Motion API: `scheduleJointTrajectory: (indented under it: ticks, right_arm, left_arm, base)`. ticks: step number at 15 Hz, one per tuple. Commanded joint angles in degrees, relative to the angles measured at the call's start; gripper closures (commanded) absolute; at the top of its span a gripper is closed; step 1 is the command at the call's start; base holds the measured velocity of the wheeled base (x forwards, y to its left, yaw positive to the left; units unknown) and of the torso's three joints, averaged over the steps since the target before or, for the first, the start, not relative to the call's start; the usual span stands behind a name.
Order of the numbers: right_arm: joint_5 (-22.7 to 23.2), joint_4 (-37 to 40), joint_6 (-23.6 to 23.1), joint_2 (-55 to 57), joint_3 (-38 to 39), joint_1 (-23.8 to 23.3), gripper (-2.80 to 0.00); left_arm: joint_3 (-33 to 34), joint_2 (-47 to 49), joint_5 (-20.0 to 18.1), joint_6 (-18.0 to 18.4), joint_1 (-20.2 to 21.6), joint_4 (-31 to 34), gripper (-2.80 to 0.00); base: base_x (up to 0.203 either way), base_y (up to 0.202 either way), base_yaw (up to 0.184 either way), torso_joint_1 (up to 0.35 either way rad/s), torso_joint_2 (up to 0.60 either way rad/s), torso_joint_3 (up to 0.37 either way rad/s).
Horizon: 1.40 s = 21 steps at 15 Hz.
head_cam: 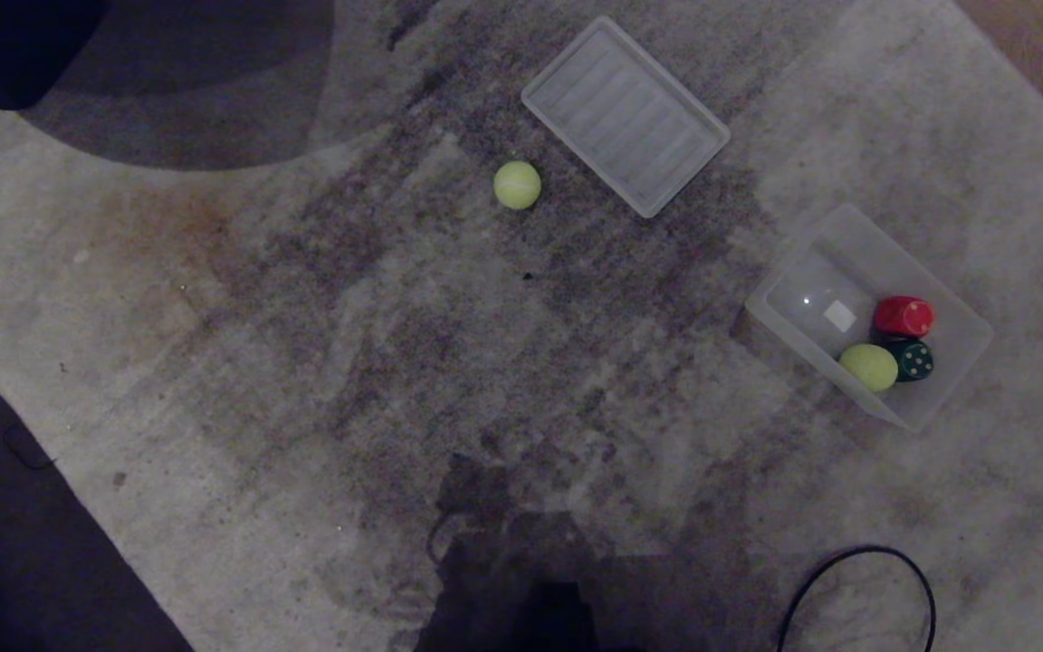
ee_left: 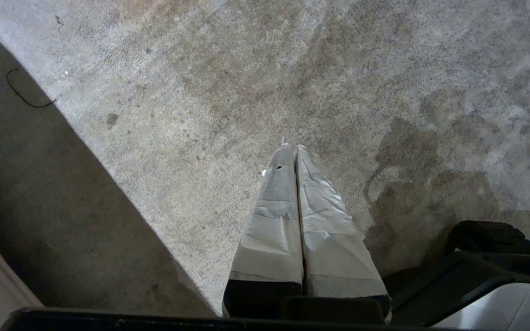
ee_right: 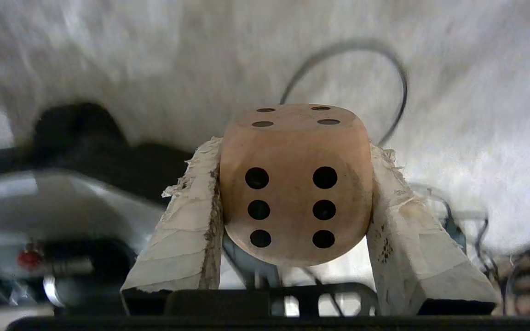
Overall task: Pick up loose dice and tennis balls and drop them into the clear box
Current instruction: Put the toys in the box
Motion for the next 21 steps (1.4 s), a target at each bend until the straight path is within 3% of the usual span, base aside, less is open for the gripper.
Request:
scheduleJointTrajectory:
  ticks: [1,8,21]
  right_arm:
    - [0.0,0.9,-0.2,-3.0,0.5,1.8,0.0]
    - [0.0,1.4,-2.1,-15.5,2.5,2.4,0.0]
    - [0.1,0.8,-3.5,-15.3,3.3,2.5,0.0]
  left_arm:
    - [0.1,0.1,0.0,0.0,0.0,0.0,0.0]
    - [0.1,0.1,0.0,0.0,0.0,0.0,0.0]
    - [0.1,0.0,0.0,0.0,0.0,0.0,0.0]
  base:
    - [0.0,0.0,0.0,0.0,0.0,0.0]
    - [0.0,0.0,0.0,0.0,0.0,0.0]
    - [0.0,0.0,0.0,0.0,0.0,0.0]
